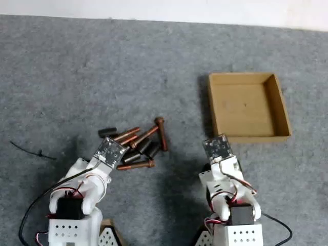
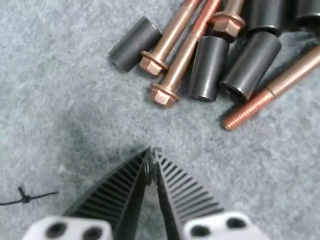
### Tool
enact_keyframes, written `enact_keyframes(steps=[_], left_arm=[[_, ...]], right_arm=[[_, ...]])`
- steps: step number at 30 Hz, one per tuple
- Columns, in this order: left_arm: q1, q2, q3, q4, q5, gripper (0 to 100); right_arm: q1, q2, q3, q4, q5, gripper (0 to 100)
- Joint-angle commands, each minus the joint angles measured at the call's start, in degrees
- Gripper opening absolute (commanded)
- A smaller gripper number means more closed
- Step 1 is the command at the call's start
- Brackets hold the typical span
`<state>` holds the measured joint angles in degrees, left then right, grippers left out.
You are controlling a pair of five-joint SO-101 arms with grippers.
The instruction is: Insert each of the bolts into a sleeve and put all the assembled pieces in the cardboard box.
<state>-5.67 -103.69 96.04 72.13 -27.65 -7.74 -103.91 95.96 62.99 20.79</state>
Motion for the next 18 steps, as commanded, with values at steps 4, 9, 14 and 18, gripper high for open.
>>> enact_keyframes(steps=[4,9,14,18], left_arm=[[-15.0,-0.6,1.1,-6.6,0.0,2],[-18.4,-0.5,1.1,-8.4,0.0,2],[-18.1,-0.5,1.1,-8.4,0.0,2],[-17.4,-0.5,1.1,-8.4,0.0,2]], right_arm=[[0.2,-0.4,6.8,-1.5,0.5,23.5],[0.0,-0.4,6.7,-1.9,0.5,23.5],[-5.7,0.2,-4.4,-2.0,-1.9,23.5],[-15.3,1.5,-13.5,-2.2,-10.4,23.5]])
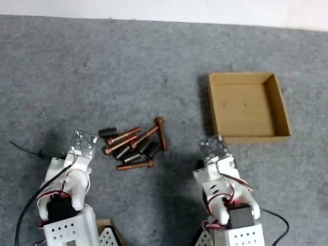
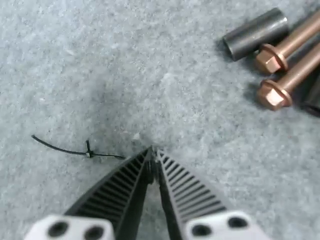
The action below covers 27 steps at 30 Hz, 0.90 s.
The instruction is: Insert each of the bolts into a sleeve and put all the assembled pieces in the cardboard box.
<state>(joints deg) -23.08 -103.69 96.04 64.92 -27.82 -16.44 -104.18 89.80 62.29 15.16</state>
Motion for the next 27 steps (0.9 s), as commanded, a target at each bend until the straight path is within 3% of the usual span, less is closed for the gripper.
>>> enact_keyframes(steps=[1,4,8,11,20,27], left_arm=[[0.0,-0.5,1.1,-1.1,0.2,2],[0.0,-0.5,1.1,-1.1,0.2,2],[0.0,-0.5,1.1,-1.3,0.2,2],[0.0,-0.5,1.1,-1.5,0.2,2],[0.0,-0.5,1.1,-1.5,0.2,2],[0.0,-0.5,1.1,-1.5,0.2,2]], right_arm=[[-10.1,3.5,-8.8,-2.0,-5.7,23.5],[-16.8,14.2,-11.3,-7.6,-5.9,23.5],[-19.6,36.4,-15.4,-20.5,-6.6,23.5],[-19.9,53.8,-23.0,-29.2,-14.4,23.5],[-29.9,83.6,-38.3,-31.3,-25.7,23.5],[-30.5,98.0,-38.6,-41.1,-29.5,23.5]])
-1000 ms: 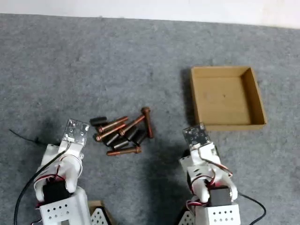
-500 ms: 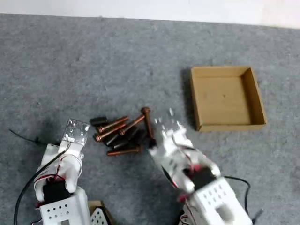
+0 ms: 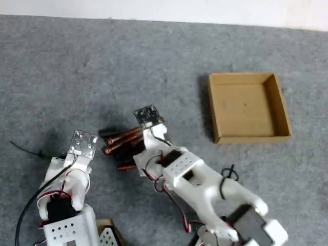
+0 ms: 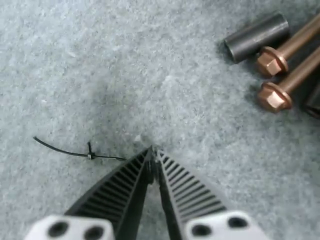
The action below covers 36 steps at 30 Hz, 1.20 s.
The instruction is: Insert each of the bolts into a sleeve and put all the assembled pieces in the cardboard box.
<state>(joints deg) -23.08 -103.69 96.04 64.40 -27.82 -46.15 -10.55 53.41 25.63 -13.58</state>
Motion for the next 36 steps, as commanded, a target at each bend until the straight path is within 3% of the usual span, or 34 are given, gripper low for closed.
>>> enact_keyframes(steps=[1,18,22,25,28,36], left_arm=[[0.0,-0.5,1.1,-1.0,0.2,2],[-0.4,-0.6,1.1,-0.9,0.1,2],[-1.9,-0.7,-0.6,-1.1,0.5,2],[-2.2,-0.7,-3.4,-2.2,6.0,2],[0.7,-0.7,-6.0,-5.7,11.6,2],[20.8,-0.4,-8.2,-17.2,14.3,2]], right_arm=[[-0.8,6.1,-2.6,-5.0,-0.7,23.5],[0.8,5.8,-2.2,-4.9,-0.6,23.1],[0.8,5.8,-2.2,-4.9,-0.6,11.4],[1.7,5.8,-2.6,-5.0,2.5,1.1],[2.9,5.8,-2.2,-5.0,8.0,0.5],[3.2,5.7,-2.3,-5.0,6.9,0.5]])
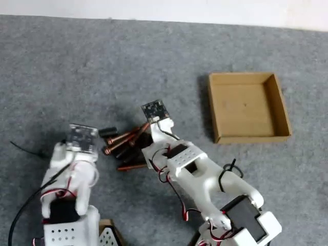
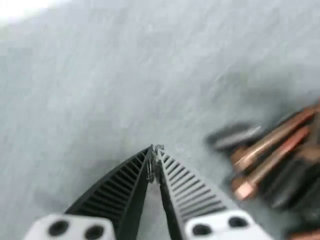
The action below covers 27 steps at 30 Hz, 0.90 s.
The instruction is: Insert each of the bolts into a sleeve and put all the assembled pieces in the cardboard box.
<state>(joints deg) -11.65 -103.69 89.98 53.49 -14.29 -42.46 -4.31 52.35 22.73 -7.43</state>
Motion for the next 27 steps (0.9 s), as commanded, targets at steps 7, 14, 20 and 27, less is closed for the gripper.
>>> enact_keyframes(steps=[7,14,20,27], left_arm=[[10.9,-0.4,5.5,-10.7,0.8,3],[11.6,-0.4,6.8,-11.5,0.9,12],[14.7,2.7,5.6,-11.4,-0.4,12],[16.7,23.8,-0.4,-16.1,-3.6,12]], right_arm=[[-0.5,-0.5,-1.4,-2.1,1.0,0.5],[-0.3,-0.3,-1.5,-2.1,1.0,0.5],[-0.2,-0.1,-1.5,-2.1,1.0,0.5],[-0.2,-0.1,-1.5,-2.1,1.0,0.5]])
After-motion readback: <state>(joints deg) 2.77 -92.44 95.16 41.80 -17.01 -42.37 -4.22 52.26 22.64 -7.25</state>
